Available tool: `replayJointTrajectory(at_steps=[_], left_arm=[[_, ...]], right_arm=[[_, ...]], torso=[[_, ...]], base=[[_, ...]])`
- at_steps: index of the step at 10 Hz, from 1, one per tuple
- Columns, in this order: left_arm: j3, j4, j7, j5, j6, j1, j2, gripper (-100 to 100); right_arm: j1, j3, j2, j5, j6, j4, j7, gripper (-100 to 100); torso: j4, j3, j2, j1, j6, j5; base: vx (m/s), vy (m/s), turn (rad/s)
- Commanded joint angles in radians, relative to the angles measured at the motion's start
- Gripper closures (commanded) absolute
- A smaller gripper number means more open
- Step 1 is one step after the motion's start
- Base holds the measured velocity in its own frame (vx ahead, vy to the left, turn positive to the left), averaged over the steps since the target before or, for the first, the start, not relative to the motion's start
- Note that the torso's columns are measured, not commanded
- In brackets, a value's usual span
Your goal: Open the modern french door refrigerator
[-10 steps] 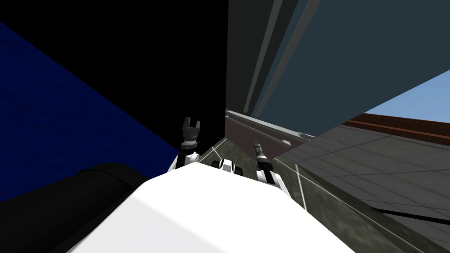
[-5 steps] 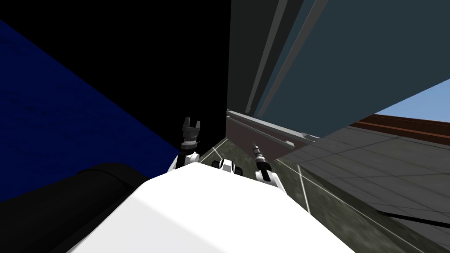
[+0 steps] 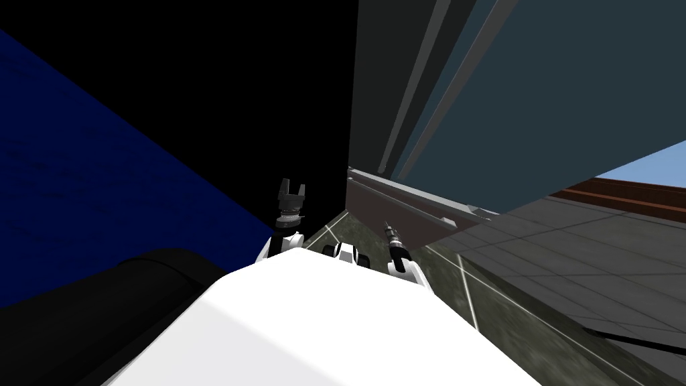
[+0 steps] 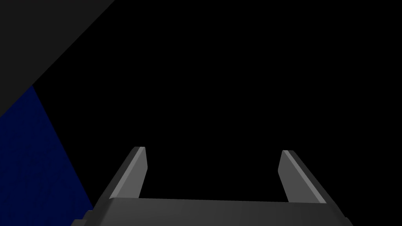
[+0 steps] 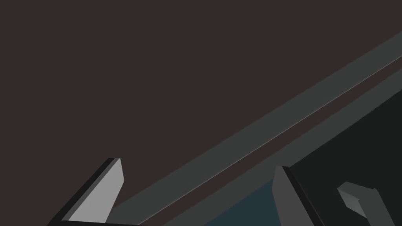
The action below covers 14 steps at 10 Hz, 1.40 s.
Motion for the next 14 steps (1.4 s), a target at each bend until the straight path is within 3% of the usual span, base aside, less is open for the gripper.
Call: replayJointTrajectory(at_steps=[1,2,3,4,5,6,7,9,10,11,14], left_arm=[[0.0,0.0,0.0,0.0,0.0,0.0,0.0,0],[0.0,0.0,0.0,0.0,0.0,0.0,0.0,0],[0.0,0.0,0.0,0.0,0.0,0.0,0.0,0],[0.0,0.0,0.0,0.0,0.0,0.0,0.0,0],[0.0,0.0,0.0,0.0,0.0,0.0,0.0,0],[0.0,0.0,0.0,0.0,0.0,0.0,0.0,0],[0.0,0.0,0.0,0.0,0.0,0.0,0.0,0],[0.0,0.0,0.0,0.0,0.0,0.0,0.0,0],[0.0,0.0,0.0,0.0,0.0,0.0,0.0,0],[0.0,0.0,0.0,0.0,0.0,0.0,0.0,0],[0.0,0.0,0.0,0.0,0.0,0.0,0.0,0]], right_arm=[[0.005,0.002,-0.001,0.059,0.039,0.015,0.002,-100],[-0.005,0.01,-0.004,0.099,0.087,0.055,0.008,-100],[-0.005,0.01,-0.004,0.126,0.103,0.055,0.008,-100],[-0.016,0.019,-0.006,0.159,0.136,0.095,0.014,-100],[-0.016,0.019,-0.006,0.191,0.167,0.096,0.014,-100],[-0.016,0.019,-0.006,0.205,0.167,0.096,0.014,-100],[-0.027,0.027,-0.01,0.24,0.215,0.136,0.021,-100],[-0.027,0.027,-0.01,0.278,0.23,0.136,0.021,-100],[-0.039,0.036,-0.013,0.319,0.275,0.177,0.028,-100],[-0.039,0.036,-0.013,0.349,0.294,0.177,0.028,-100],[-0.064,0.053,-0.02,0.447,0.381,0.256,0.044,-100]], torso=[[0.0,0.0,0.0,0.001,0.0,0.001],[0.0,0.0,0.0,-0.001,0.0,0.0],[0.0,0.0,-0.001,0.001,0.0,0.0],[0.0,-0.001,-0.001,0.001,0.0,0.001],[0.0,-0.001,-0.001,0.002,0.0,0.001],[0.0,0.0,0.0,0.001,0.0,0.001],[0.0,0.0,0.001,-0.002,0.0,0.0],[0.0,0.0,0.0,0.0,0.0,0.0],[0.0,0.0,0.001,-0.001,0.0,0.0],[0.0,0.0,0.0,0.001,0.0,0.0],[0.0,-0.001,-0.001,0.0,0.0,0.0]], base=[[0.012,0.019,-0.001],[0.032,0.038,0.034],[0.028,0.046,0.02],[0.035,0.071,0.041],[0.032,0.062,0.023],[0.015,0.023,-0.006],[0.041,0.042,0.039],[0.024,0.026,0.016],[0.026,0.036,0.05],[0.04,0.043,0.028],[0.059,0.044,0.045]])
